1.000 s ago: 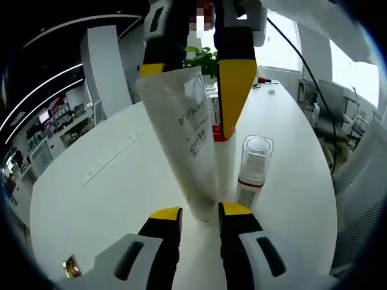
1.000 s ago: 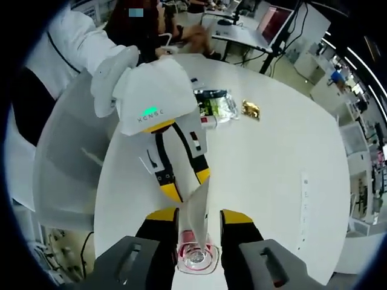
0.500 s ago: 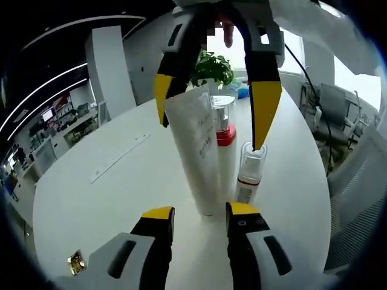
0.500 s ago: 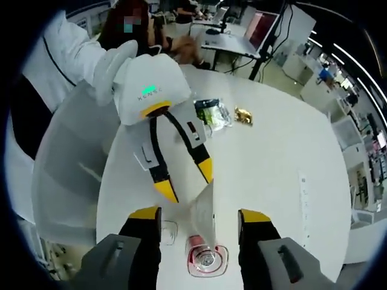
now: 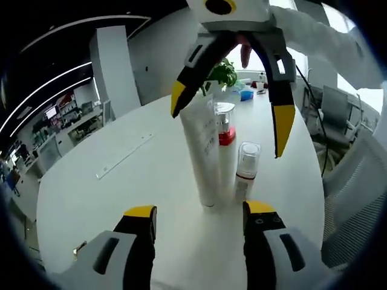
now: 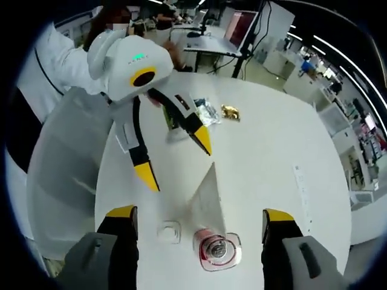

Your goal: Arrange the skincare products in the storage area until every visible bottle or jar stands upright without overlapping.

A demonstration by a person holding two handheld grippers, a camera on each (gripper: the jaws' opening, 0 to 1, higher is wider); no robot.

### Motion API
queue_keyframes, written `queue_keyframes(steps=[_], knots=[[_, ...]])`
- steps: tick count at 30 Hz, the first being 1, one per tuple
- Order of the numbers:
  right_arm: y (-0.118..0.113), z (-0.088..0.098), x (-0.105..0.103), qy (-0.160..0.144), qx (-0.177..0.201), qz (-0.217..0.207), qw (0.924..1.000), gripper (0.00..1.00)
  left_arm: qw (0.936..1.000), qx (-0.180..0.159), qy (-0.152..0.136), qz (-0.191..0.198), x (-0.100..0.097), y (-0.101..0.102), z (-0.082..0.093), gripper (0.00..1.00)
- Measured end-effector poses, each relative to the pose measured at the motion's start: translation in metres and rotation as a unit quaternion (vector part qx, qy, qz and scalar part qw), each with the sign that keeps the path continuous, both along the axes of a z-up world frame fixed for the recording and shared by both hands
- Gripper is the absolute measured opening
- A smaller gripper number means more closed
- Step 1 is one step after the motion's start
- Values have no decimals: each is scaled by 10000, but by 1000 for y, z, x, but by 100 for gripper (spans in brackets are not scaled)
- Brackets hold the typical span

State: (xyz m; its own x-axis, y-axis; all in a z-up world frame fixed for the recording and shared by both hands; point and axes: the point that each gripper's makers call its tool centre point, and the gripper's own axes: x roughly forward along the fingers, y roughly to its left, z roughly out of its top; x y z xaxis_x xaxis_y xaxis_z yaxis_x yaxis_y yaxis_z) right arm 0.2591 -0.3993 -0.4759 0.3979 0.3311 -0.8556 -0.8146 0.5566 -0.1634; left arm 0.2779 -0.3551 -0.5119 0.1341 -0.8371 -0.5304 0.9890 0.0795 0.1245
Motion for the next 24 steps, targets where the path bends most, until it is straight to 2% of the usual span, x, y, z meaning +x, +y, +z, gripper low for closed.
queue_keyframes(steps=[4, 6, 9, 10, 13, 18, 24], knots=[[-4, 2, -3, -62, 88, -150, 9998, 87, 9999, 47, 137, -2, -4, 5, -1, 74], [-7, 0, -4, -60, 143, -228, 9996, 88, 9999, 51, 134, 0, -5, 8, 0, 74], [-10, -1, -10, -34, 217, -366, 9991, 98, 9998, 40, 196, 55, -6, 14, 3, 78], [-14, -1, -8, -123, 204, -461, 9987, 99, 9997, 27, 215, 64, -6, 16, 5, 80], [-19, 0, -11, -191, 332, -628, 9973, 99, 9995, -37, 268, 168, -7, 21, 11, 86], [-18, 0, -22, -264, 404, -827, 9954, 99, 9990, -18, 341, 295, -2, 30, 11, 95], [-14, 3, -36, -373, 548, -1023, 9925, 99, 9977, -97, 541, 395, -6, 40, 14, 99]])
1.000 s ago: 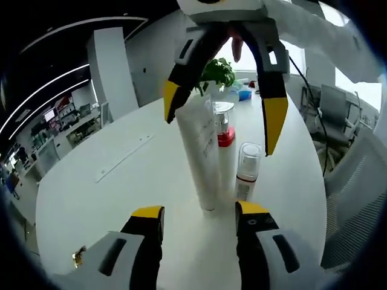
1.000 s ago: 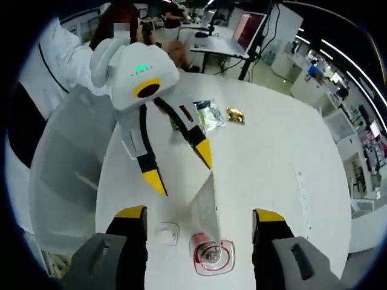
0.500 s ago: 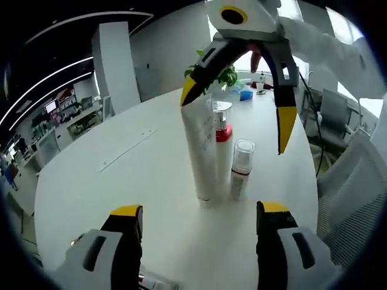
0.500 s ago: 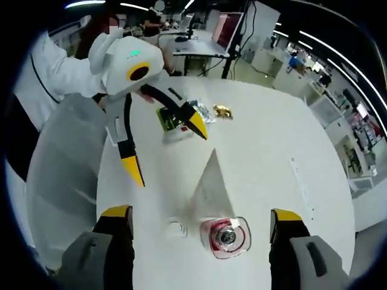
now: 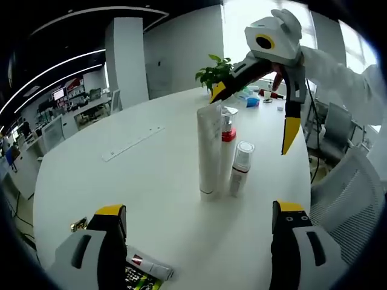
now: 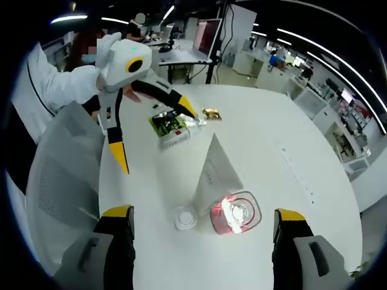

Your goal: Arrange the skincare products in the storage area until every visible bottle or jar stands upright without overlapping.

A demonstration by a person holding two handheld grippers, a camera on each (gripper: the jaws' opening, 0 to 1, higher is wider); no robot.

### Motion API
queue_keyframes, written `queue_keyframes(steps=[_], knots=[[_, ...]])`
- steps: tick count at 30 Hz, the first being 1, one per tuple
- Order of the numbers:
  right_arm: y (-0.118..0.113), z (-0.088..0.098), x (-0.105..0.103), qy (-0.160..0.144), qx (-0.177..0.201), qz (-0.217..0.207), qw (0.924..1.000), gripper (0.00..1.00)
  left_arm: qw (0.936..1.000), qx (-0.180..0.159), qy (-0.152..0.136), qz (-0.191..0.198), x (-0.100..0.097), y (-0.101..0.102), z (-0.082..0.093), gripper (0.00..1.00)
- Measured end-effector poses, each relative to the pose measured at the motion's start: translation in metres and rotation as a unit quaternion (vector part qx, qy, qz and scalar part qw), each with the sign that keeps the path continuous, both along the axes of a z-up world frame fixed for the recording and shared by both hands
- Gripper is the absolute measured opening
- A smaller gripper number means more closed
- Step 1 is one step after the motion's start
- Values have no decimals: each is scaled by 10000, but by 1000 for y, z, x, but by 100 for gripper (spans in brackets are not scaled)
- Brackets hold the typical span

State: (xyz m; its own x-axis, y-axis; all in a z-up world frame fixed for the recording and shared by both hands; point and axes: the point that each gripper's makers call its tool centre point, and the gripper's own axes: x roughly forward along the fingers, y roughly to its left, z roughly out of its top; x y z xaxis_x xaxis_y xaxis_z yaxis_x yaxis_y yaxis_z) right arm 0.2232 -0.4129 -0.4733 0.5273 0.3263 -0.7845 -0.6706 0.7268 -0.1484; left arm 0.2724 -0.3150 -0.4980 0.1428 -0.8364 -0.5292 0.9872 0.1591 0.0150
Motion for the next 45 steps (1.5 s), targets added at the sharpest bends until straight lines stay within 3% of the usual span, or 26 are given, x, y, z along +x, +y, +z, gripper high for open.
queue_keyframes(steps=[5, 13, 20, 31, 45], knots=[[-4, -1, -6, -57, 30, -159, 9999, 99, 9998, 8, 170, 54, -7, 7, 1, 99], [-11, -5, -19, -75, 96, -468, 9988, 99, 9993, 37, 251, 262, 3, 28, 5, 99], [-5, -13, -36, -17, 208, -609, 9979, 99, 9985, 11, 252, 487, 9, 48, 10, 99], [6, -12, -42, -136, 359, -798, 9961, 99, 9971, -21, 371, 671, 8, 69, 8, 99], [26, -10, -50, -316, 515, -940, 9937, 99, 9945, -184, 331, 981, 6, 91, 20, 99]])
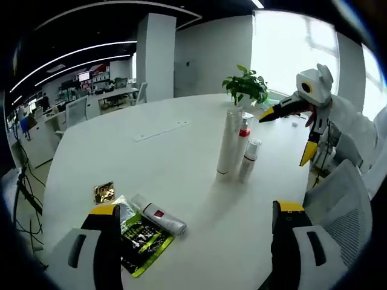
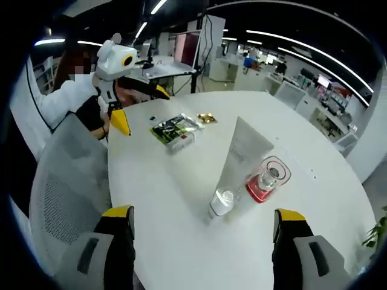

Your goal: Arrange the skincare products in the storage area until every visible bottle or jar stands upright without overlapping.

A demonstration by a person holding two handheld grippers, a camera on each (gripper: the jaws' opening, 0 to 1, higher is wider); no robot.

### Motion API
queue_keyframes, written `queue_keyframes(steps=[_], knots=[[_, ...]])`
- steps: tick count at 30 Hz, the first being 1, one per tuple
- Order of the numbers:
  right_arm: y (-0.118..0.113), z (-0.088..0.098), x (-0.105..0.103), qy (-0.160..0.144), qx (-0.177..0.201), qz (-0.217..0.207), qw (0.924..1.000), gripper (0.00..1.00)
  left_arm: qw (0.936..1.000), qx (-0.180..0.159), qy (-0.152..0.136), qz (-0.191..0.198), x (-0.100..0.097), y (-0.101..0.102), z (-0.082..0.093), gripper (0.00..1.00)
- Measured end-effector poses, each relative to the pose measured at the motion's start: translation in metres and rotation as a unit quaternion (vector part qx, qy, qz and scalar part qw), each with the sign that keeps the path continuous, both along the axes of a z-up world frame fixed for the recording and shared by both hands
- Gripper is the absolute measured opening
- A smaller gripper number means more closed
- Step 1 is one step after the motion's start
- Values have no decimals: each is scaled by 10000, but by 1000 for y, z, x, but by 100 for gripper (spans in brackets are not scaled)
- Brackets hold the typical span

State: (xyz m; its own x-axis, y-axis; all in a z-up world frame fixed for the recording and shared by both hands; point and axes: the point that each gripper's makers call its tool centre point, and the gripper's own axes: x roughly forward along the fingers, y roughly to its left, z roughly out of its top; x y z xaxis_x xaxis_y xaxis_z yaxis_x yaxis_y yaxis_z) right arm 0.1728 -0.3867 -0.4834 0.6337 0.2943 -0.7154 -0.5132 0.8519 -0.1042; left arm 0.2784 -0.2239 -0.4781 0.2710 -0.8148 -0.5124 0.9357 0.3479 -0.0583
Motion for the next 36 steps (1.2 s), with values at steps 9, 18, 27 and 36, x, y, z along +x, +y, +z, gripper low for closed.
queue_keyframes(steps=[9, 18, 27, 36], knots=[[16, 0, -12, -70, 111, -64, 9999, 99, 9998, -149, 75, 49, -1, 8, 0, 99], [31, 1, -14, -114, 236, -7, 9997, 99, 9998, -150, 74, 67, -12, 13, 0, 99], [55, 1, -8, -121, 386, 189, 9990, 97, 9998, -125, 111, 71, -16, 22, -3, 99], [72, 1, 3, -133, 468, 359, 9982, 95, 9994, -217, 154, 236, -19, 31, -2, 99]])
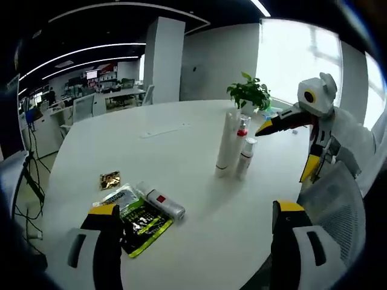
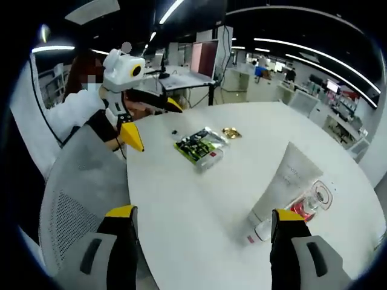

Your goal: Arrange the skincare products in the storage area until every visible bottle or jar stands upright without overlapping.

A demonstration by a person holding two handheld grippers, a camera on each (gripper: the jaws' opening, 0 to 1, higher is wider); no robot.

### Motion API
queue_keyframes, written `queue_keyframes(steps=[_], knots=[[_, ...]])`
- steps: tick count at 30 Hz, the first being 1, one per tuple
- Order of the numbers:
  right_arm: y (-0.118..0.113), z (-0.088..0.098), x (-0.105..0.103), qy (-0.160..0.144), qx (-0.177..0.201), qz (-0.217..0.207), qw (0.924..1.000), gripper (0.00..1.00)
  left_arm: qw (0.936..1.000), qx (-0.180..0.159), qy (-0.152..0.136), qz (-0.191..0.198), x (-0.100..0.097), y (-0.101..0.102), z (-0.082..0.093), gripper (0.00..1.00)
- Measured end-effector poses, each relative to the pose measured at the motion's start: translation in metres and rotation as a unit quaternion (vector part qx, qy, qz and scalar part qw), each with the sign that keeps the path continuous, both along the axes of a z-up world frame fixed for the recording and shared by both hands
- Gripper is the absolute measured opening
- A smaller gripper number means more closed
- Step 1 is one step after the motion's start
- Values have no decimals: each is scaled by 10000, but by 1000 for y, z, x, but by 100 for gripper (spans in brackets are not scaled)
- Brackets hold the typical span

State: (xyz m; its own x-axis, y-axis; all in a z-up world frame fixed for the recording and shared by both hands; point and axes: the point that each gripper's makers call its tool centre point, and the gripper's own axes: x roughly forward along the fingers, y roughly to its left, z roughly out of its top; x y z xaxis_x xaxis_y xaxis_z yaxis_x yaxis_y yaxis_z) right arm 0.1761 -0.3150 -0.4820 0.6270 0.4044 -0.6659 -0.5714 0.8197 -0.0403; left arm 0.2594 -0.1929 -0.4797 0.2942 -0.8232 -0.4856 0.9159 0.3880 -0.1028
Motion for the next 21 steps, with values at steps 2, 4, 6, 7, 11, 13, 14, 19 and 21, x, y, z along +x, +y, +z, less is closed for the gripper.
queue_keyframes(steps=[2, 4, 6, 7, 11, 13, 14, 19, 21], knots=[[4, -1, 2, 2, 1, 49, 10000, 94, 10000, 35, 13, -30, -5, 1, -2, 99], [6, -2, 6, -7, 18, 64, 10000, 93, 10000, 44, 2, -35, -8, 2, -2, 99], [9, -3, 9, -2, 47, 65, 10000, 93, 10000, 39, 0, 15, -8, 3, -2, 99], [11, -3, 11, -6, 85, 32, 10000, 91, 10000, 43, -4, 33, -7, 4, -3, 99], [19, -10, 20, 94, 169, -26, 9998, 91, 9997, 214, -39, -67, -12, 9, -10, 99], [25, -13, 22, 104, 229, 68, 9997, 92, 9996, 274, -65, -34, -10, 12, -13, 99], [27, -14, 23, 120, 242, 71, 9996, 93, 9996, 283, -85, -24, -10, 12, -14, 99], [36, -22, 27, 224, 137, 226, 9994, 95, 9995, 297, -61, -19, -9, 16, -20, 99], [38, -25, 30, 254, 161, 243, 9993, 95, 9992, 382, -103, 0, -9, 19, -23, 99]])
